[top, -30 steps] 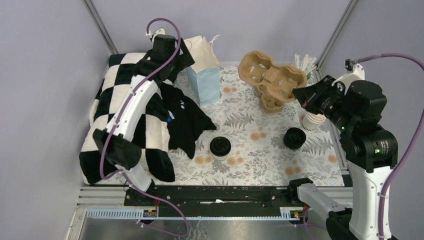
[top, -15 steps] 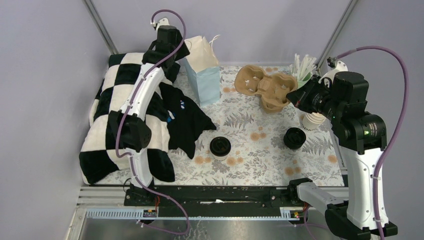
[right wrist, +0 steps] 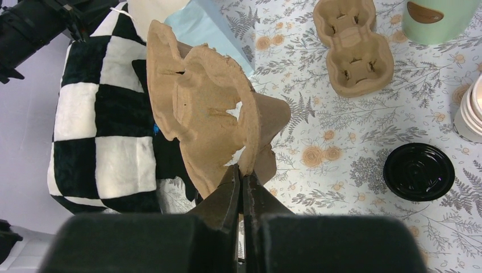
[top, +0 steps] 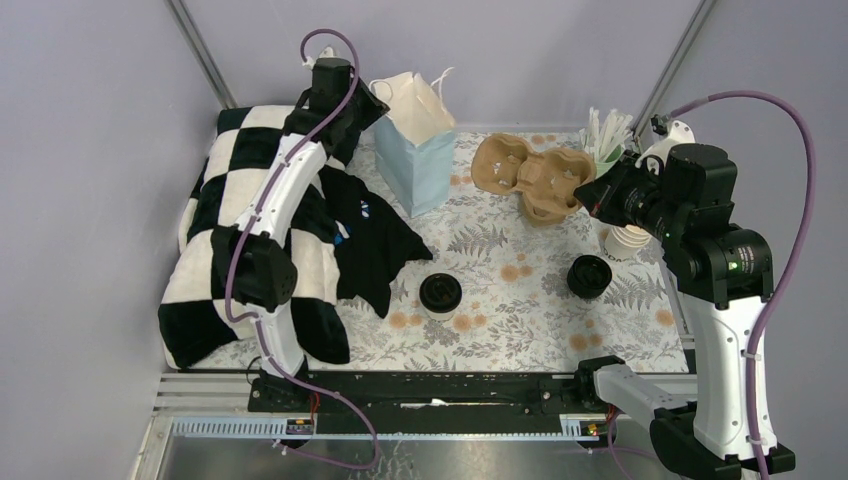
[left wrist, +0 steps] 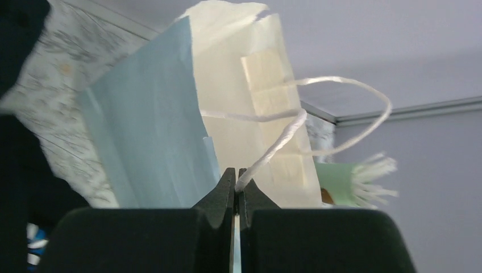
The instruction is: Pack the takeout coffee
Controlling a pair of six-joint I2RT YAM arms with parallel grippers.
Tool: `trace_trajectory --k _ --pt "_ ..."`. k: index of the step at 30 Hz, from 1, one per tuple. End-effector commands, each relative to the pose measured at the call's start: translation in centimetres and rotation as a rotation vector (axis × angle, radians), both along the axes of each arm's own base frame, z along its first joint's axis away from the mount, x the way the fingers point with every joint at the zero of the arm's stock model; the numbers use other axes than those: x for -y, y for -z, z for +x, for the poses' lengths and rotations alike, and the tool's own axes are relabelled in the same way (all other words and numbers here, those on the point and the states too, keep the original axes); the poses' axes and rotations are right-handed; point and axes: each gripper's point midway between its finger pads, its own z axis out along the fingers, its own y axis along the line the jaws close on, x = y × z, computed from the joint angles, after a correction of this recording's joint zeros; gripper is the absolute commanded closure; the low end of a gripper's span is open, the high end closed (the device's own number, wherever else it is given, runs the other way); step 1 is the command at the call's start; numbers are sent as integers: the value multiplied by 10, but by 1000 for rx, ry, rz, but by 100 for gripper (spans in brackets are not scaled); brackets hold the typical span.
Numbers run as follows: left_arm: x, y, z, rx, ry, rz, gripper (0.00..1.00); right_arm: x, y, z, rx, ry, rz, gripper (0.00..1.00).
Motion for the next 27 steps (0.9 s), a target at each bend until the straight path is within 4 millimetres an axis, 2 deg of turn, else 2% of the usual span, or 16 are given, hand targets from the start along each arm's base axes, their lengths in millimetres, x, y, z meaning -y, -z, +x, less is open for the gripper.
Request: trace_trajectory --k 1,5,9,19,24,27 --pt "26 -76 -31 102 89 -270 100 5 -4 2 37 11 -27 100" --pt "27 -86 -57 89 98 -315 100 5 -8 1 50 8 -26 100" --pt "41 -94 -84 93 138 -371 100 2 -15 1 68 -5 -16 100" --pt "109 -109 -127 169 325 -580 100 2 -28 0 100 2 4 100" --pt "123 -116 -152 281 357 -712 100 3 -38 -3 125 5 6 100" --pt "134 -115 -161 316 380 -722 100 3 -41 -3 133 3 4 100"
